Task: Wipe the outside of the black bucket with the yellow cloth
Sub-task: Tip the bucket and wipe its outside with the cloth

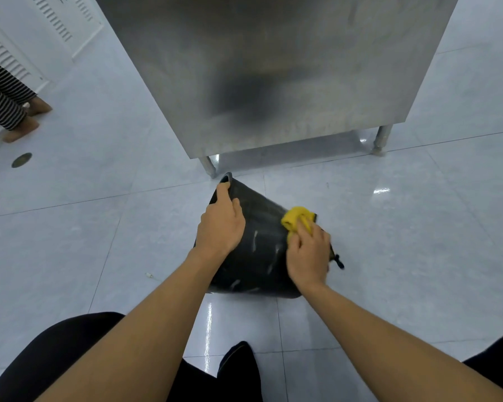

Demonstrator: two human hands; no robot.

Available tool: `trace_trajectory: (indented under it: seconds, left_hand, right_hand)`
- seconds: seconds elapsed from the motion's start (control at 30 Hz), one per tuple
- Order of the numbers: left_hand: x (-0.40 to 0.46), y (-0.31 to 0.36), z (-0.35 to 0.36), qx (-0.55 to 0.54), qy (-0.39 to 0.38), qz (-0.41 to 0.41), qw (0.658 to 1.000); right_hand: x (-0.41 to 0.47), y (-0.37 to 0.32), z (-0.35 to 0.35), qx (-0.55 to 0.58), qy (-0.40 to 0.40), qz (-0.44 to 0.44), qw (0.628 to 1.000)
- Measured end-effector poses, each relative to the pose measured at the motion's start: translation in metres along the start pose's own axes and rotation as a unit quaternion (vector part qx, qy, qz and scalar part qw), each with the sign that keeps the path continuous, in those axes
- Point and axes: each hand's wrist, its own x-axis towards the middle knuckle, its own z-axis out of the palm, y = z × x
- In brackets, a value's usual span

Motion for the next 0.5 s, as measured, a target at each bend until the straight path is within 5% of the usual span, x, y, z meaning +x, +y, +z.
trace_trajectory:
  seconds: [0.1,0.2,0.5]
  left_hand:
    - [-0.009,0.005,0.005,-0.007,-0.003,0.023,1.0]
    - [-0.005,0.005,0.007,-0.046,0.009,-0.005,0.999]
    - [0.003,0.014,0.003,-0.11,0.036,-0.072,0.991]
  right_hand:
    - [0.006,0.024,-0.008,-0.001,-0.002,0.135,0.991]
    - [0.004,0.016,-0.008,0.014,0.004,0.153,0.988]
    - [-0.036,-0.081,0.013,0.137,-0.014,-0.152,0.979]
